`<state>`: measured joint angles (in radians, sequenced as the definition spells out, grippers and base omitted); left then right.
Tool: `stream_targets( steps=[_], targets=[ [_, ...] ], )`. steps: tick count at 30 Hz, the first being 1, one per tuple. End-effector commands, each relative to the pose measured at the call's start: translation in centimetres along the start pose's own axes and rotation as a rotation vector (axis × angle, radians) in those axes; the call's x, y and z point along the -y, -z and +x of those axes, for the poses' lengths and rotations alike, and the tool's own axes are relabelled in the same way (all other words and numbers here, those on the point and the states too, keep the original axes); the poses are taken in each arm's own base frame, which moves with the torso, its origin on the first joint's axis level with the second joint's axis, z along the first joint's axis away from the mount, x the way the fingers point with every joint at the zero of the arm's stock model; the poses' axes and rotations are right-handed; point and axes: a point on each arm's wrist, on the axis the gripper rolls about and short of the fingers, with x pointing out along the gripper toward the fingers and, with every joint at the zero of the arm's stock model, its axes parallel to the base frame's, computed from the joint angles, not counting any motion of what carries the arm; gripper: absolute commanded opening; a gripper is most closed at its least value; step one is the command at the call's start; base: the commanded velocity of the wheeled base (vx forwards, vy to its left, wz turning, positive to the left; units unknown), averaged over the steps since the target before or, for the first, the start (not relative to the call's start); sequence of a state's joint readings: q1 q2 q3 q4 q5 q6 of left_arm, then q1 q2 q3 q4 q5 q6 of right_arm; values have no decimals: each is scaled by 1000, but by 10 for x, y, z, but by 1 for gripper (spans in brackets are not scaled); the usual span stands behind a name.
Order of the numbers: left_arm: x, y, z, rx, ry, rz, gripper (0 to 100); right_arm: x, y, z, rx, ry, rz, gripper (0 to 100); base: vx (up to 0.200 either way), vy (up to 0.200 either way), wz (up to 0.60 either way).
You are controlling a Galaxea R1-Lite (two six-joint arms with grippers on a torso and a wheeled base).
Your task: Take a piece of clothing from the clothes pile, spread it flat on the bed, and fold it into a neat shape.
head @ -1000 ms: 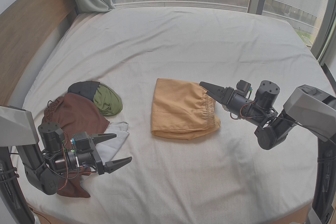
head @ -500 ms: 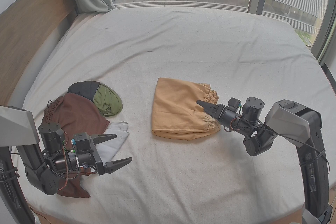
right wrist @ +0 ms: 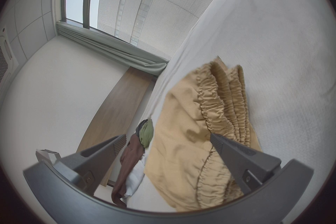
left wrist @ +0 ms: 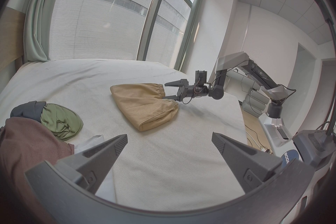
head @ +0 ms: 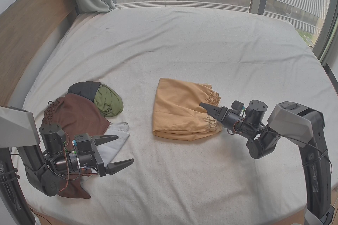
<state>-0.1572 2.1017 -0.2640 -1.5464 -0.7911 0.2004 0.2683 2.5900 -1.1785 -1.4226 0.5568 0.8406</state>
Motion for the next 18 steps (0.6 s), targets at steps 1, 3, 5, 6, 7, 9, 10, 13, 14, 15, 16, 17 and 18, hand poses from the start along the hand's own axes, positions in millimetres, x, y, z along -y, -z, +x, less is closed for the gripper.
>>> stream_targets(
  steps=[1,3,5,6,7,9,10,13,14,15,16,17,18],
  targets=[
    [1,-3,0,10,-1,12,100,-85,-36,-19,54,-111,-92,100,0,0,0],
    [1,-5,0,14,-2,16,100,-97,-38,-22,53,-125,-110,100,0,0,0],
    [2,-11,-2,30,-5,31,100,-124,-41,-29,49,-155,-154,100,0,0,0],
    [3,-15,-5,39,-7,41,100,-143,-38,-36,30,-166,-194,100,0,0,0],
    [5,-17,-7,44,-6,47,100,-156,-35,-43,16,-171,-240,100,0,0,0],
    [7,-22,-10,56,-9,60,100,-167,-29,-51,-5,-171,-305,100,0,0,0],
    [10,-25,-13,62,-8,67,100,-172,-24,-59,-24,-165,-363,100,0,0,0],
    [16,-35,-20,85,-15,89,100,-177,-14,-77,-69,-125,-474,100,0,0,0],
    [18,-38,-24,91,-20,95,100,-174,-11,-84,-85,-93,-517,100,0,0,0],
    [20,-40,-28,99,-25,103,100,-172,-9,-90,-92,-62,-563,100,0,0,0],
    [22,-44,-32,108,-32,112,100,-170,-5,-96,-102,-32,-612,100,0,0,0],
    [27,-50,-38,127,-32,129,100,-162,-2,-105,-108,27,-684,100,0,0,0],
    [27,-51,-38,131,-35,133,100,-160,-1,-108,-111,43,-701,100,0,0,0]
  ],
)
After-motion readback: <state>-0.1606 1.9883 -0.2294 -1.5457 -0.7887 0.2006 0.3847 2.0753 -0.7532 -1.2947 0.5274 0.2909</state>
